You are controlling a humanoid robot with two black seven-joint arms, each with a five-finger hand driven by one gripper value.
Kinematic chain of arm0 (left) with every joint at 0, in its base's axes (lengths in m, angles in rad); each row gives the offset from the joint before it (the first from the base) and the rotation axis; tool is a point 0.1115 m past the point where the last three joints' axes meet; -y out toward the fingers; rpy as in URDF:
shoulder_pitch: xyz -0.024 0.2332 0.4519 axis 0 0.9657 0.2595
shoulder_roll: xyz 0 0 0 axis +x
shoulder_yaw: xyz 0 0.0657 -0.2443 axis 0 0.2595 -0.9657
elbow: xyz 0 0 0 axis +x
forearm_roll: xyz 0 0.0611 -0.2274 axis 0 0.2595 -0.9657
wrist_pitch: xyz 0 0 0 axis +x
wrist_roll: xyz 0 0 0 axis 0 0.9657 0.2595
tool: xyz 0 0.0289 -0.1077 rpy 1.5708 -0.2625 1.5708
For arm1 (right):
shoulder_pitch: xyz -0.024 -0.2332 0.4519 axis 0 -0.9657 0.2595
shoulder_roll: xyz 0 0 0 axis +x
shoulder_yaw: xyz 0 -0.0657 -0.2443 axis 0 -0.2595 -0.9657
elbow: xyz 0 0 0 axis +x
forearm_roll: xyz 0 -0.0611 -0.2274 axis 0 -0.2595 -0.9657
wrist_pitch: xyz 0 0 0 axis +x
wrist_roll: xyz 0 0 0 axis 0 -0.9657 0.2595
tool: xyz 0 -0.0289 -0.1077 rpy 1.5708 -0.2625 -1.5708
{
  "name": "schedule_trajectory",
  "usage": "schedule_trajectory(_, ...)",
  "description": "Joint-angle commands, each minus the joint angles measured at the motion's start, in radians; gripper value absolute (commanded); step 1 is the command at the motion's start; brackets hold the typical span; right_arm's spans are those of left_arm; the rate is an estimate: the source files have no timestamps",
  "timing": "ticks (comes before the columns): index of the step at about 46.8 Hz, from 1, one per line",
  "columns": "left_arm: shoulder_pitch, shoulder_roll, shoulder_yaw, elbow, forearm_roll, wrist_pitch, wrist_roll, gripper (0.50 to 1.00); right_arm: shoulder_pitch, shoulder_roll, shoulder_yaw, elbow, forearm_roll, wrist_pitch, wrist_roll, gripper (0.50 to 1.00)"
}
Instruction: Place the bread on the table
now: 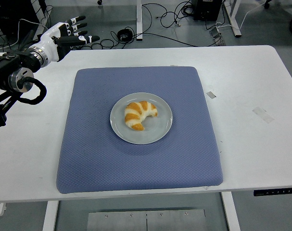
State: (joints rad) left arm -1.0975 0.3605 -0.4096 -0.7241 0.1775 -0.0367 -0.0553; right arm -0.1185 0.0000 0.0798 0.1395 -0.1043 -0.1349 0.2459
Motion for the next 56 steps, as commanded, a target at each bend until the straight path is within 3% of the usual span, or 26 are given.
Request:
schedule_trajectory(1,-0.001,0.0,0.0,0.0,0.0,-0.002,-0.001,0.971,0.0,0.0,0.0,0.0,0.0,0.0,0.001,1.0)
schedule_trajectory(56,0.021,-0.012,0.003,0.0,0.007,0.0,-0.001,0.972,0.0,0.0,0.0,0.0,0.0,0.0,0.0,1.0)
